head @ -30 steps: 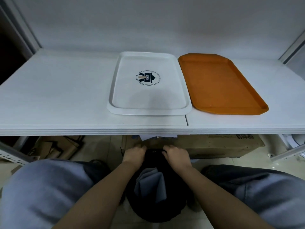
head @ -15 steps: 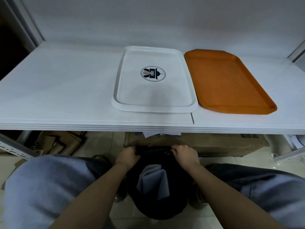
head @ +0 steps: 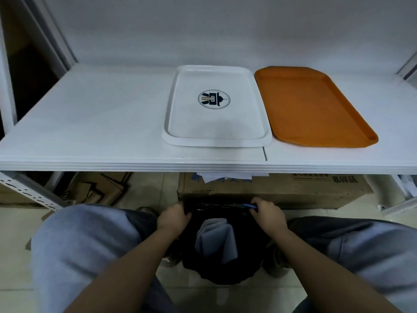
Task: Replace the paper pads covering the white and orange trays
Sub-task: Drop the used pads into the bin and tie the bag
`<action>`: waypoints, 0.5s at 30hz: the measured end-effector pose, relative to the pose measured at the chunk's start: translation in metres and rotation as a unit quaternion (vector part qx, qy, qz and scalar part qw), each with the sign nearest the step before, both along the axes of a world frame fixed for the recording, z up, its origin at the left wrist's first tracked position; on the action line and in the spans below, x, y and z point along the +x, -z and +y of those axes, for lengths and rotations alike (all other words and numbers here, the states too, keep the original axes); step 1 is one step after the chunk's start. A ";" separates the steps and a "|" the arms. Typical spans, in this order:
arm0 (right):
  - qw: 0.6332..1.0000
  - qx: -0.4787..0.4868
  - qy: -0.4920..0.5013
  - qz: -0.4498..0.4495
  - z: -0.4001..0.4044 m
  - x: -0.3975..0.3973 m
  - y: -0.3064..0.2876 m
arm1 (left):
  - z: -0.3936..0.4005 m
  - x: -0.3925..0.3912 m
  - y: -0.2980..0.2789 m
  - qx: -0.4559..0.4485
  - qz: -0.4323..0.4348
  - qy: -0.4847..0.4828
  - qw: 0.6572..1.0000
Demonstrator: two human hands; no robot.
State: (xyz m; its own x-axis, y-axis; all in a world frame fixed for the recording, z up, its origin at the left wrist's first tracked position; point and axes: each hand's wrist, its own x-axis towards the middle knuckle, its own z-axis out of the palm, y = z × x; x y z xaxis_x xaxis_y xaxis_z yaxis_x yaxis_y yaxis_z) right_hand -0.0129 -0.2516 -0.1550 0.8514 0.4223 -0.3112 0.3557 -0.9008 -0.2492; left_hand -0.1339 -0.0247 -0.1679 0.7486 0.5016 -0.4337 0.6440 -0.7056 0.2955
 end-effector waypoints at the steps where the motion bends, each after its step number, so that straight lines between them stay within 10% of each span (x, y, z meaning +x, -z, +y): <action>1: 0.999 0.030 0.033 -0.015 -0.004 -0.002 -0.002 | -0.003 -0.002 0.000 0.008 -0.001 -0.001 1.000; 5: 0.985 0.123 0.122 -0.014 -0.016 -0.007 -0.003 | -0.010 -0.011 0.003 -0.064 0.015 -0.036 0.997; 10: 0.924 0.240 0.204 0.216 -0.041 -0.014 0.018 | -0.014 -0.026 0.013 -0.251 0.039 -0.070 0.965; 15: 0.886 0.255 0.269 0.278 -0.055 -0.024 0.025 | -0.010 -0.037 0.039 -0.160 0.115 -0.034 0.980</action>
State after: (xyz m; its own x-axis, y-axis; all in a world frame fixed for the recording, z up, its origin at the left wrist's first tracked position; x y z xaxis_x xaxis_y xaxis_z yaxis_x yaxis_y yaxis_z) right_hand -0.0365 -0.3064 -0.1798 0.7470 0.2092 -0.6310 -0.3961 -0.6222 -0.6752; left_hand -0.1706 -0.0348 -0.2070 0.5821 0.3581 -0.7300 0.7617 -0.5543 0.3355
